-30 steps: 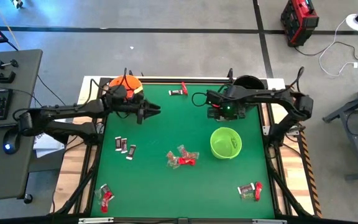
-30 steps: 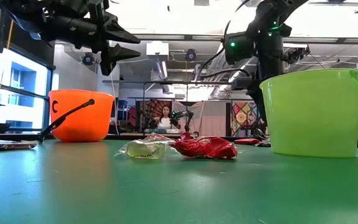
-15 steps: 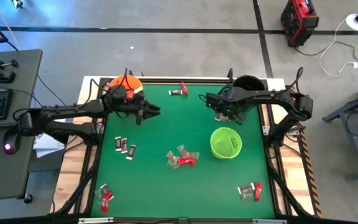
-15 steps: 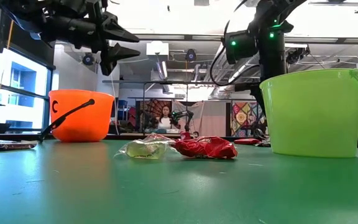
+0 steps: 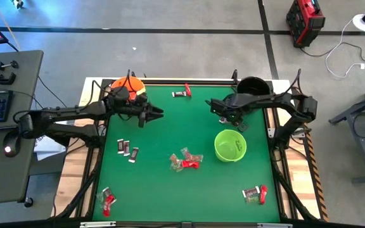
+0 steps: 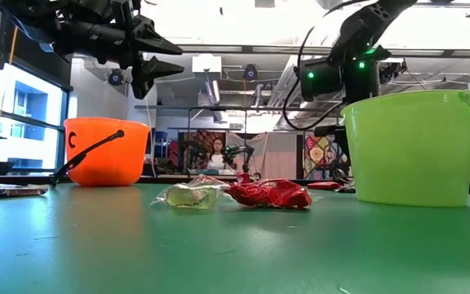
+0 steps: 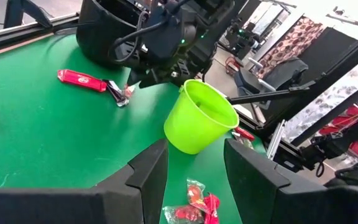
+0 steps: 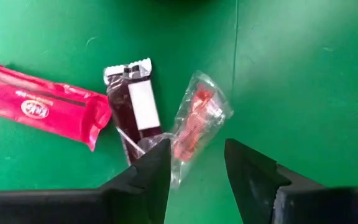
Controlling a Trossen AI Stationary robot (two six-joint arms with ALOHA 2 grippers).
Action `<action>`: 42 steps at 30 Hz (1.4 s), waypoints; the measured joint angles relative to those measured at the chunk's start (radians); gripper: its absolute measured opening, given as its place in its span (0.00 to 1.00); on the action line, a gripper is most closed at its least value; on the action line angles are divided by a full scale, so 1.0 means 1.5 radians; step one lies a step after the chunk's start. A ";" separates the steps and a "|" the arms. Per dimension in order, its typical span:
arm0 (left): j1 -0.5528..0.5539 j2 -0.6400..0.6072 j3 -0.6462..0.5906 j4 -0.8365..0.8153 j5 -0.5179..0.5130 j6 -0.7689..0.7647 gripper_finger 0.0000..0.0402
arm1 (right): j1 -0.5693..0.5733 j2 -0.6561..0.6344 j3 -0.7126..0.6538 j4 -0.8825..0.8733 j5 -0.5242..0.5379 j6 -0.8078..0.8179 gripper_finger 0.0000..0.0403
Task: Sort candy by brand, put in halloween buckets
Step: Put the orange gummy into the orange bucket
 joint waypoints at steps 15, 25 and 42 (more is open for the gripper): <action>0.000 0.000 0.000 -0.011 0.000 -0.005 0.36 | -0.004 0.036 -0.007 0.037 0.006 0.019 0.35; 0.000 0.000 0.000 -0.025 0.000 -0.013 0.36 | -0.004 0.048 -0.007 0.065 0.009 -0.053 0.28; -0.001 -0.024 -0.001 0.128 0.057 -0.082 0.36 | 0.075 -0.003 0.077 0.013 0.078 -0.249 0.01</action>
